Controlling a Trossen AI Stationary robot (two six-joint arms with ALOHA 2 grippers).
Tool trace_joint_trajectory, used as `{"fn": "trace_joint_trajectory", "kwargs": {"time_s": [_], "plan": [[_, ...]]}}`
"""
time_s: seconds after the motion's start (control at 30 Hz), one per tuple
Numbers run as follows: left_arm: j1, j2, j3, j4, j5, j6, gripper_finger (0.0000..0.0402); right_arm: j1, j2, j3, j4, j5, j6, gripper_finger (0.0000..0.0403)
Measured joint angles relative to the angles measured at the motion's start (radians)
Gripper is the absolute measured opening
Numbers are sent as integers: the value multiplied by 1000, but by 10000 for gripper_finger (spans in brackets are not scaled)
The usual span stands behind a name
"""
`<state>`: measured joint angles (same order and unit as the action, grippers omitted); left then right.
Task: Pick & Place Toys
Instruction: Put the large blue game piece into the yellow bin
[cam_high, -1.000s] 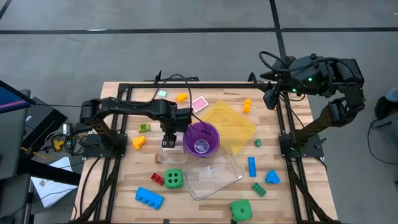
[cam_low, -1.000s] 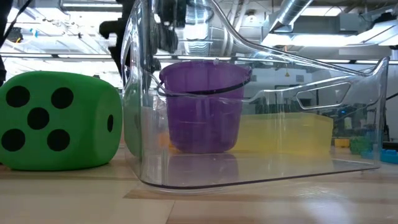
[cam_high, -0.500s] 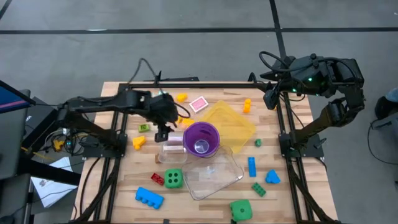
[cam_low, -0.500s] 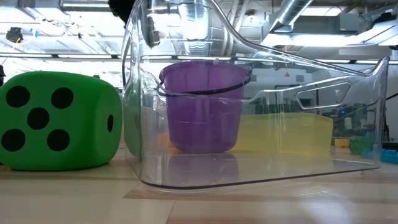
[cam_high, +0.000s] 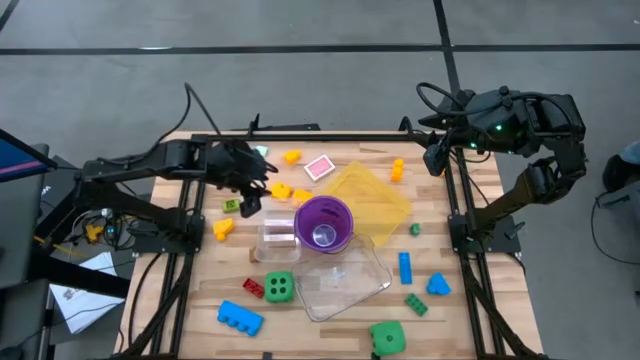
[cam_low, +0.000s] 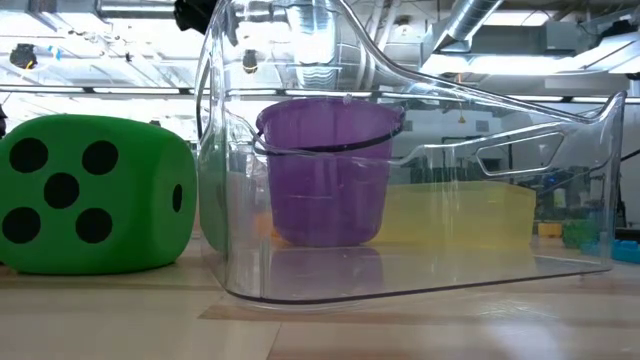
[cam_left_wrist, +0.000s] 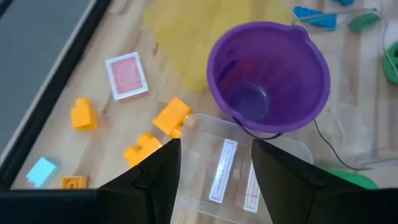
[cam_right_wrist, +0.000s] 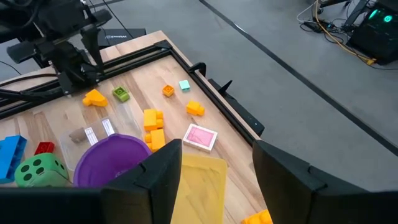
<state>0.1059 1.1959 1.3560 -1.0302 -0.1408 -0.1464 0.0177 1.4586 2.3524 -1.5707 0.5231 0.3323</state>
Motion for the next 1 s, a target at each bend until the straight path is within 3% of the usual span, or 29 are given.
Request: {"fn": "trace_joint_trajectory", "kwargs": {"time_s": [0.2, 0.47, 0.7, 1.0], "plan": [[0, -15, 0, -8, -21, -44, 194, 0, 0, 0, 0, 0, 0, 191], [-7, -28, 0, -140, 15, -127, 194, 0, 0, 0, 0, 1, 0, 191], [-66, -27, 0, -277, 16, -216, 194, 0, 0, 0, 0, 1, 0, 191], [-163, -27, -10, -316, 16, -285, 193, 0, 0, 0, 0, 1, 0, 191]]}}
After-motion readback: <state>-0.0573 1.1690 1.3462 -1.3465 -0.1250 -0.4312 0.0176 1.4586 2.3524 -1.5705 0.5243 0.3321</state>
